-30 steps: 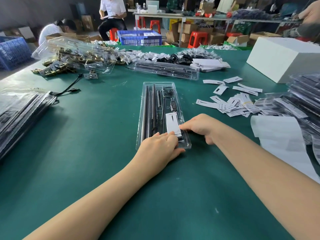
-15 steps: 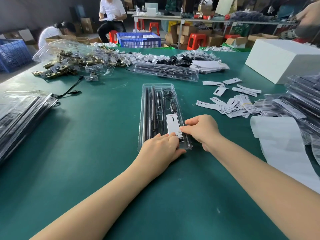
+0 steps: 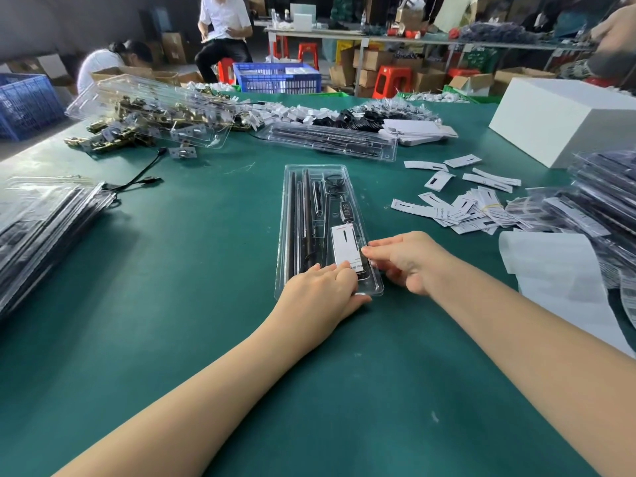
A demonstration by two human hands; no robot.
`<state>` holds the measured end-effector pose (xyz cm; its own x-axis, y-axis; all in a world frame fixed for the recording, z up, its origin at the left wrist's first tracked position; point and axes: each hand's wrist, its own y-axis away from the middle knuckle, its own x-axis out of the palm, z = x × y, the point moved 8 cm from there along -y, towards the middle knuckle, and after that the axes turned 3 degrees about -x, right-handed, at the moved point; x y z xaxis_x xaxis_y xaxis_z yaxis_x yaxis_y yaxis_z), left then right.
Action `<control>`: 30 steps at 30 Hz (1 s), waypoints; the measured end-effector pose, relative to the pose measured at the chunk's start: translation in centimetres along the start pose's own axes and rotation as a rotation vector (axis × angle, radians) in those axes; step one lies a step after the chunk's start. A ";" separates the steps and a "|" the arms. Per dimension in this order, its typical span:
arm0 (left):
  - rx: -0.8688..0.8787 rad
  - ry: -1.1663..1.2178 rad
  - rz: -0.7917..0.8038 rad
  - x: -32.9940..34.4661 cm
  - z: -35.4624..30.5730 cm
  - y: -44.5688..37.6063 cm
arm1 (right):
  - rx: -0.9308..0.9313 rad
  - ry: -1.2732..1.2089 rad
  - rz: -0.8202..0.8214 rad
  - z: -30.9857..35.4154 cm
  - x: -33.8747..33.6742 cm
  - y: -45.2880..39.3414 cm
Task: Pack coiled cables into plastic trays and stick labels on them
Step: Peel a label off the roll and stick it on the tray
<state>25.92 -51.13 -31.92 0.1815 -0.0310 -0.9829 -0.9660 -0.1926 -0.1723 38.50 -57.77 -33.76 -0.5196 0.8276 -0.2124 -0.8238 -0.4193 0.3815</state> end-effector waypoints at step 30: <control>-0.002 0.032 -0.002 0.2 0.1 -0.1 | 0.077 0.091 0.007 0.2 -0.1 0.1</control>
<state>26.01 -51.01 -32.10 0.1894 -0.0621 -0.9799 -0.9652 -0.1951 -0.1742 38.50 -57.80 -33.54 -0.5467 0.7860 -0.2886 -0.8020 -0.3924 0.4504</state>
